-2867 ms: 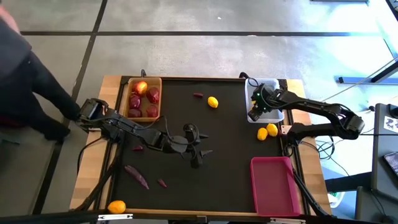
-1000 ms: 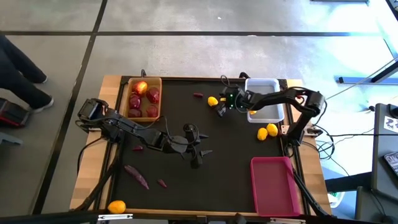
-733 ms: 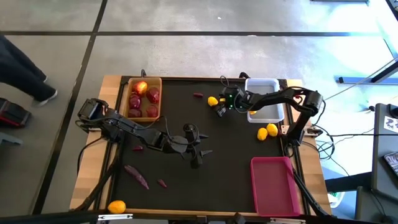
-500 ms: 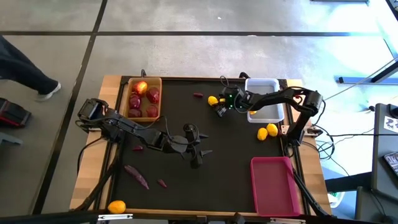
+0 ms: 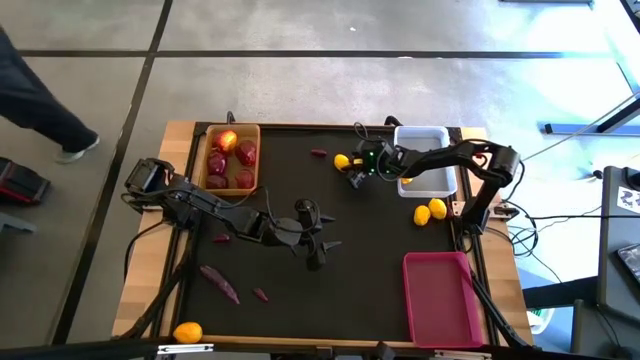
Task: Sort produce into baskets
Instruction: Put the lemon into the white bin
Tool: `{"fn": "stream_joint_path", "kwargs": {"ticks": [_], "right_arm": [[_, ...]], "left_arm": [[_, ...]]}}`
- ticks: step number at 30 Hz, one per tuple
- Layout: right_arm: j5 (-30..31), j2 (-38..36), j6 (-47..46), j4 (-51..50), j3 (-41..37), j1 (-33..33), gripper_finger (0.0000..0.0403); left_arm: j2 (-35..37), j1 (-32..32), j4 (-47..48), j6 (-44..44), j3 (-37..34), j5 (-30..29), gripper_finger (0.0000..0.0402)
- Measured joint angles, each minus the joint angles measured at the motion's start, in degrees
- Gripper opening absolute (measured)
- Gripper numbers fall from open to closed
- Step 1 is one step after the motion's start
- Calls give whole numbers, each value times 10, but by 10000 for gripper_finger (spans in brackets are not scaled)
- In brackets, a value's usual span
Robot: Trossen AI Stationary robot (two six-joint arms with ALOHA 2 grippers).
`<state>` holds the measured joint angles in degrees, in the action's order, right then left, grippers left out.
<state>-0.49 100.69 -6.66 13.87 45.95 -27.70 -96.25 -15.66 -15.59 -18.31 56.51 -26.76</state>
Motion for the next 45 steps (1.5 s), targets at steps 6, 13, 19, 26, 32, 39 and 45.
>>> {"fn": "stream_joint_path", "kwargs": {"ticks": [6, 13, 19, 26, 32, 39, 45], "right_arm": [[0, -33, 12, -39, 0, 0, 52], [1, -113, 27, -106, 0, 0, 51], [51, -207, 43, -200, 0, -1, 51], [126, -316, 66, -328, 0, -1, 51], [180, -385, 70, -443, 0, -1, 51], [194, -436, 40, -539, 0, -1, 51], [201, -431, 35, -537, -23, -41, 51]], "left_arm": [[0, 0, 6, -9, 0, 0, 317], [0, 0, 6, -9, 0, 0, 317], [0, -1, 6, -9, 0, 0, 317], [0, -2, 6, -9, 0, 0, 317], [0, -2, 4, -9, 0, 0, 317], [0, 0, 4, -8, 0, 0, 317], [0, 0, -1, -8, 0, 0, 317]]}}
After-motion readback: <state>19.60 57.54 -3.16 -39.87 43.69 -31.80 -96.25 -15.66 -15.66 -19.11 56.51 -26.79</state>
